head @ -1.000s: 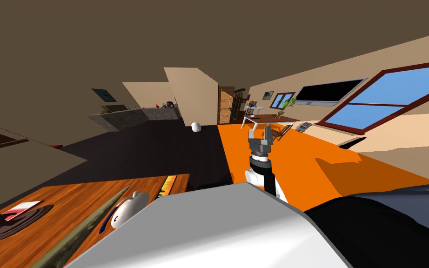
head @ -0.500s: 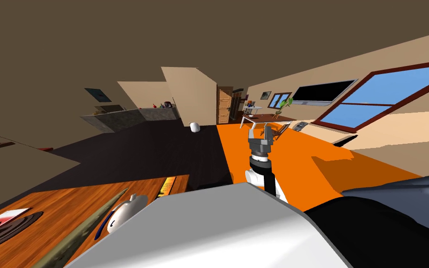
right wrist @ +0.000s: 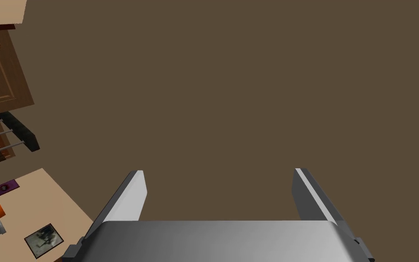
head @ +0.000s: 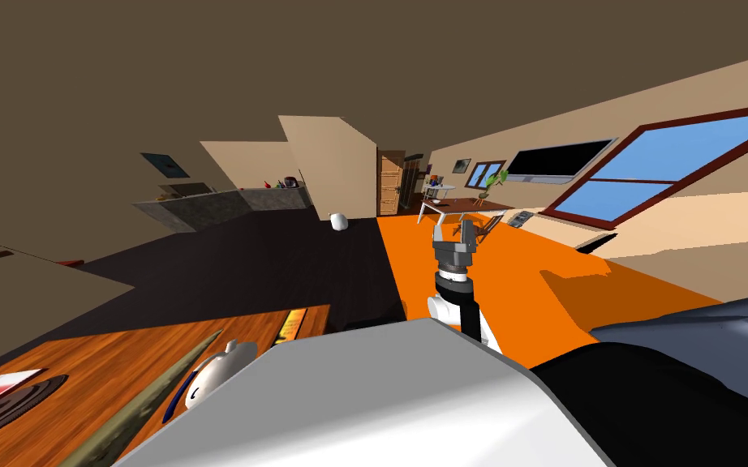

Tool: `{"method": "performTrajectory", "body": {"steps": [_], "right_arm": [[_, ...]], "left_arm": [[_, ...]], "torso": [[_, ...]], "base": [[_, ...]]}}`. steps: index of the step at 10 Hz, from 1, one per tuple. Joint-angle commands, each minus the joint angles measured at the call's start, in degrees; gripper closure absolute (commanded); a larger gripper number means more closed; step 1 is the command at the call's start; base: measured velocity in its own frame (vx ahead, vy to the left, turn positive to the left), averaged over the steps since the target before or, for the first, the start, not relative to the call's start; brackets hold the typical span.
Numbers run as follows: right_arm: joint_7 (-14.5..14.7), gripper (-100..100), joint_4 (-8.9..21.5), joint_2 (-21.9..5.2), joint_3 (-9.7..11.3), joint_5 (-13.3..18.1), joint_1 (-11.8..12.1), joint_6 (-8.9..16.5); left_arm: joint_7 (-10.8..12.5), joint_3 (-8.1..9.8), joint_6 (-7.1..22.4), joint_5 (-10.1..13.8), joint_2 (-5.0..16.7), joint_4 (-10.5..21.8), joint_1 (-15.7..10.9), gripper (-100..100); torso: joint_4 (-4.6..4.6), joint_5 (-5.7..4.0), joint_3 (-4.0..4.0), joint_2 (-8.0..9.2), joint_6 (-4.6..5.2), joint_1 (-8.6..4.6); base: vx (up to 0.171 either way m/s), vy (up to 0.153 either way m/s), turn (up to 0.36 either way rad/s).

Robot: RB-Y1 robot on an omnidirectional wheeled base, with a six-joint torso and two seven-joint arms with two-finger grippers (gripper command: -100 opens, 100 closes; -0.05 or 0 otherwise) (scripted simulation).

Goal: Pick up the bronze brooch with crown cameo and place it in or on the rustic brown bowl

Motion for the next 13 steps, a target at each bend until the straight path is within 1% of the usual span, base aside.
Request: {"method": "performTrajectory", "body": {"steps": [1, 2, 3, 4, 6, 7, 8, 9, 13], "right_arm": [[0.0, 0, 0.0, 0.0, 0.0, 0.0, 0.0, 0.0], [0.0, 0, 0.0, 0.0, 0.0, 0.0, 0.0, 0.0], [0.0, 0, 0.0, 0.0, 0.0, 0.0, 0.0, 0.0], [0.0, 0, 0.0, 0.0, 0.0, 0.0, 0.0, 0.0], [0.0, 0, 0.0, 0.0, 0.0, 0.0, 0.0, 0.0], [0.0, 0, 0.0, 0.0, 0.0, 0.0, 0.0, 0.0], [0.0, 0, 0.0, 0.0, 0.0, 0.0, 0.0, 0.0], [0.0, 0, 0.0, 0.0, 0.0, 0.0, 0.0, 0.0], [0.0, 0, 0.0, 0.0, 0.0, 0.0, 0.0, 0.0]], "left_arm": [[1.7, -0.12, -0.9, 0.5, 1.5, -1.1, 0.1, 100], [2.6, -0.09, -1.4, 0.7, 2.3, -1.7, 0.1, 100], [4.1, 0.04, -2.2, 1.2, 3.6, -3.0, 0.2, 100], [4.8, 0.13, -2.6, 1.5, 4.2, -3.6, 0.2, 100], [7.0, 0.56, -3.8, 2.5, 6.1, -5.8, 0.3, 100], [7.7, 0.74, -4.2, 2.8, 6.6, -6.5, 0.3, 100], [7.1, 0.81, -3.8, 2.4, 6.3, -6.1, 0.5, 100], [7.3, 0.81, -3.9, 2.5, 6.5, -6.3, 0.5, -100], [7.3, 0.80, -3.9, 2.5, 6.4, -6.3, 0.5, -100]], "torso": [[0.00, 0.00, 0.00, 0.00, 0.00, 0.00], [0.02, 0.01, 0.02, 0.02, 0.00, 0.00], [0.03, 0.03, 0.04, 0.04, -0.02, 0.02], [0.05, 0.04, 0.05, 0.06, -0.02, 0.03], [0.09, 0.09, 0.10, 0.11, -0.05, 0.07], [0.11, 0.12, 0.12, 0.14, -0.07, 0.09], [0.12, 0.12, 0.14, 0.15, -0.07, 0.08], [0.13, 0.14, 0.15, 0.16, -0.10, 0.08], [0.13, 0.13, 0.15, 0.16, -0.10, 0.08]], "base": [[-0.005, 0.009, -0.003], [-0.006, 0.009, -0.004], [-0.009, 0.010, 0.007], [-0.011, 0.011, 0.003], [-0.014, 0.012, 0.021], [-0.014, 0.009, 0.024], [-0.005, 0.003, -0.002], [0.000, 0.000, 0.000], [0.000, 0.000, 0.000]]}}
